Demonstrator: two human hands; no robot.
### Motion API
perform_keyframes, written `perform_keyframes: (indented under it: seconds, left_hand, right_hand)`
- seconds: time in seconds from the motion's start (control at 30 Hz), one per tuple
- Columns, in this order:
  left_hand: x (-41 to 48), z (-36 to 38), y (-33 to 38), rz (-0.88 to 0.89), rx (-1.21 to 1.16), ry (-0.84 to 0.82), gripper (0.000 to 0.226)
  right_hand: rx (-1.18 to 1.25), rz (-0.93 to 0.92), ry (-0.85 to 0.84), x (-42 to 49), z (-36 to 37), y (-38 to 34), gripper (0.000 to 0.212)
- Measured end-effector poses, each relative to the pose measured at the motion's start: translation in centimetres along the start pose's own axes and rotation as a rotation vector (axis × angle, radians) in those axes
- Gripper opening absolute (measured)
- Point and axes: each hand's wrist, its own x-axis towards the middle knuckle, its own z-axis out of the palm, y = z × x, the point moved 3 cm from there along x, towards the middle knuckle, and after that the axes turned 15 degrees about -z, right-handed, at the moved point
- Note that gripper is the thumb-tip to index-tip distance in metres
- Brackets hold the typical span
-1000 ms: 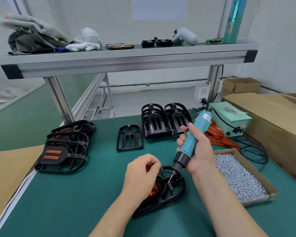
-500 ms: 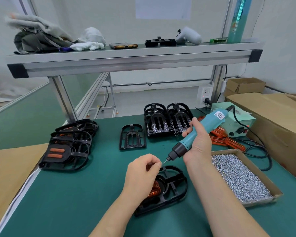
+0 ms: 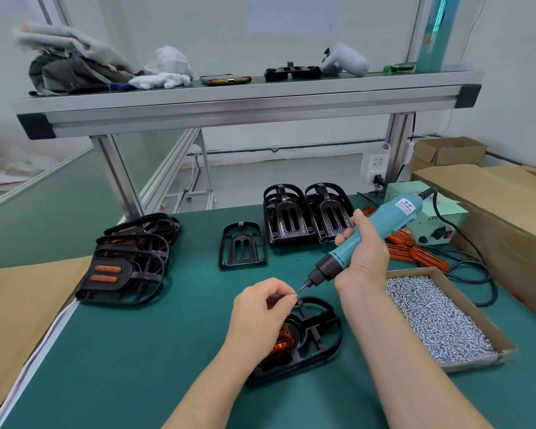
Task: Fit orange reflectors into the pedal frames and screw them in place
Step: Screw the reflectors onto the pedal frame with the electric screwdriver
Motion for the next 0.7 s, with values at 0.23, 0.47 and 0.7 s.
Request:
perform_keyframes:
  seconds: [0.23,0.47,0.7]
  left_hand:
    - [-0.04,-0.07,-0.28,-0.021,-0.033,-0.003,0.022]
    - [0.05,0.0,-0.38,-0.027,-0.033,0.006,0.024]
    - [0.04,-0.02,-0.38,-0.03,-0.048,0.012,0.023]
  right_hand:
    - [0.024,0.007,0.008,-0.26,0.06,-0.18,0.037]
    - [0.021,-0.009,-0.013,-0.53,0.23,-0.16,0.036]
    - [0.02,-0.026,-0.017,-0.37,0.32,-0.3,0.031]
